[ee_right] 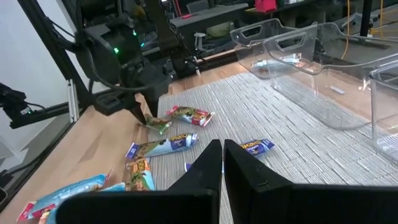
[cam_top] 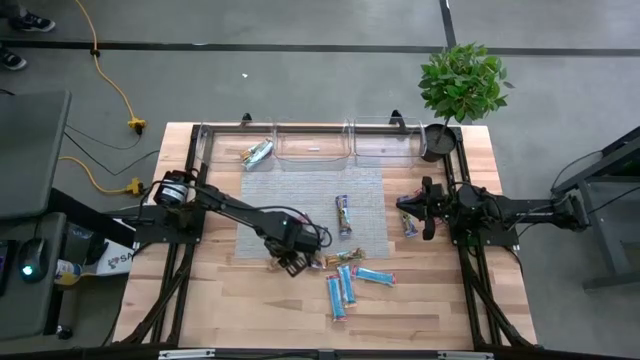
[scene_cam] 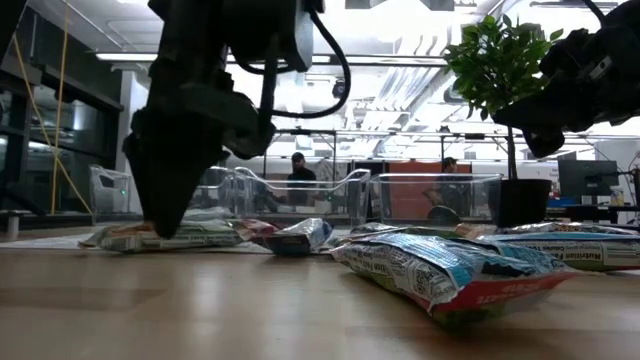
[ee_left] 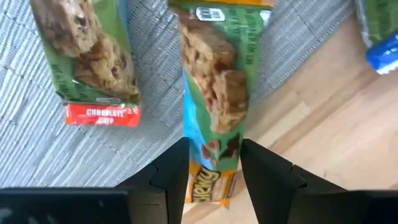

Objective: Pick and place Granola Bars by type
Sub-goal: Put the yellow granola bar into the left transparent bin

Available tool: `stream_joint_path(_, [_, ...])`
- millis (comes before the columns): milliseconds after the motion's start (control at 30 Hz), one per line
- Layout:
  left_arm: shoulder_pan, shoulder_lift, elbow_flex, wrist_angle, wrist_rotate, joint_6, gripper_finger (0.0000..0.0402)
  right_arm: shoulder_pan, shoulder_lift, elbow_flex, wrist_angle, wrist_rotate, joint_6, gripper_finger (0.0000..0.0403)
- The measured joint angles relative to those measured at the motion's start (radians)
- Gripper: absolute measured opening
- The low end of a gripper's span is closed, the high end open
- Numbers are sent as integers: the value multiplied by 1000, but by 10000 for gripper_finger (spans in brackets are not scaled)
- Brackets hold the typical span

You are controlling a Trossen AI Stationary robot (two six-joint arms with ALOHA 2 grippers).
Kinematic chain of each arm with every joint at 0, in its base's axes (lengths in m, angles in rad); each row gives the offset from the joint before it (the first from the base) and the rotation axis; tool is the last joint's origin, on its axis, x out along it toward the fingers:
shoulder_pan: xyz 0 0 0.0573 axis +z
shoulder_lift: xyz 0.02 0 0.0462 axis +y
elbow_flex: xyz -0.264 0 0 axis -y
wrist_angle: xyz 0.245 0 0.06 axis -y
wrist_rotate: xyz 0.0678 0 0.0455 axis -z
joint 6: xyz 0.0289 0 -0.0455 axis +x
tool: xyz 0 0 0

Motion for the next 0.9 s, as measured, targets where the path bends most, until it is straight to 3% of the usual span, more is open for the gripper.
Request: stream_joint_path(900, [0,11,3,1,-18,0,138,-1,17,1,-6,-1,-1,1])
